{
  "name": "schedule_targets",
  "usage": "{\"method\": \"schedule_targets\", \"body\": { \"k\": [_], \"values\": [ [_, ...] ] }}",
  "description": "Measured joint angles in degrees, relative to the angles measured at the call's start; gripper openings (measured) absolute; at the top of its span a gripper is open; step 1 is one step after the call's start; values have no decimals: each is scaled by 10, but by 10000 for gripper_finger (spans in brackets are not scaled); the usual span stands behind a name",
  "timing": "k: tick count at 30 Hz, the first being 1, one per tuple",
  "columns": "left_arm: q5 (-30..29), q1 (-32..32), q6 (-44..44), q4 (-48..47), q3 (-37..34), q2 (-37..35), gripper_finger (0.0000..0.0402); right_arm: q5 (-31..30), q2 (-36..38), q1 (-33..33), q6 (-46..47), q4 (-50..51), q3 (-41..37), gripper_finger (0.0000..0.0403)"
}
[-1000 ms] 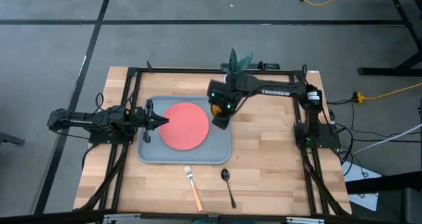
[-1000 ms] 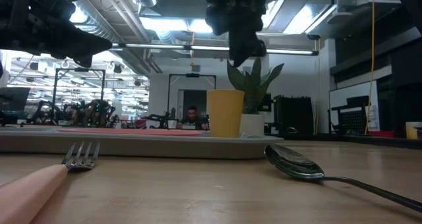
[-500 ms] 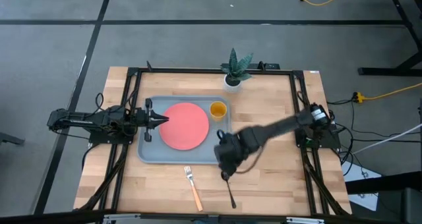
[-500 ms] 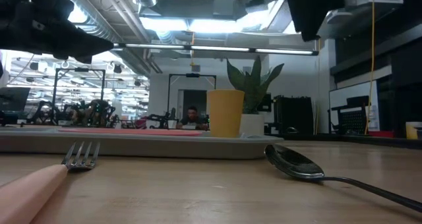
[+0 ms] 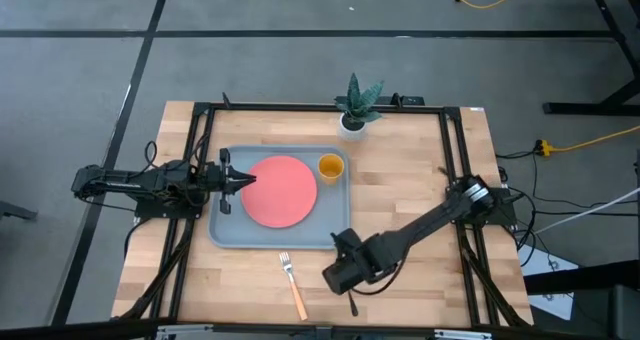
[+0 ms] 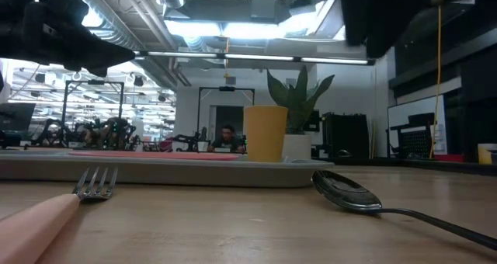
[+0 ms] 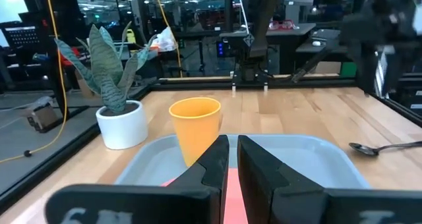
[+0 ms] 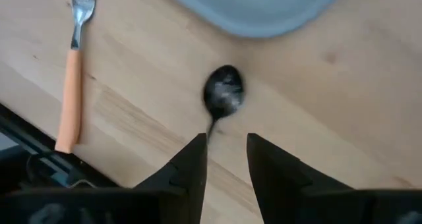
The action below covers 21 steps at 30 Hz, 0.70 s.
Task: Pick and place plate/cup/fork/spoon on tray
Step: Put the black spoon on the gray tray
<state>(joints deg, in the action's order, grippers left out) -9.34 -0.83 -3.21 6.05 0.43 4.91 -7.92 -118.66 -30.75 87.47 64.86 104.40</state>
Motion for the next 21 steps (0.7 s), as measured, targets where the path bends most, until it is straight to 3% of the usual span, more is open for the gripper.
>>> {"method": "schedule_targets", "body": {
  "k": [9,21],
  "values": [
    [29,0,20,0,0,0,27,86,-76,-6,7,-48,0,112],
    [26,0,-15,0,0,0,27,89,-97,-18,66,-79,0,112]
  ]
}}
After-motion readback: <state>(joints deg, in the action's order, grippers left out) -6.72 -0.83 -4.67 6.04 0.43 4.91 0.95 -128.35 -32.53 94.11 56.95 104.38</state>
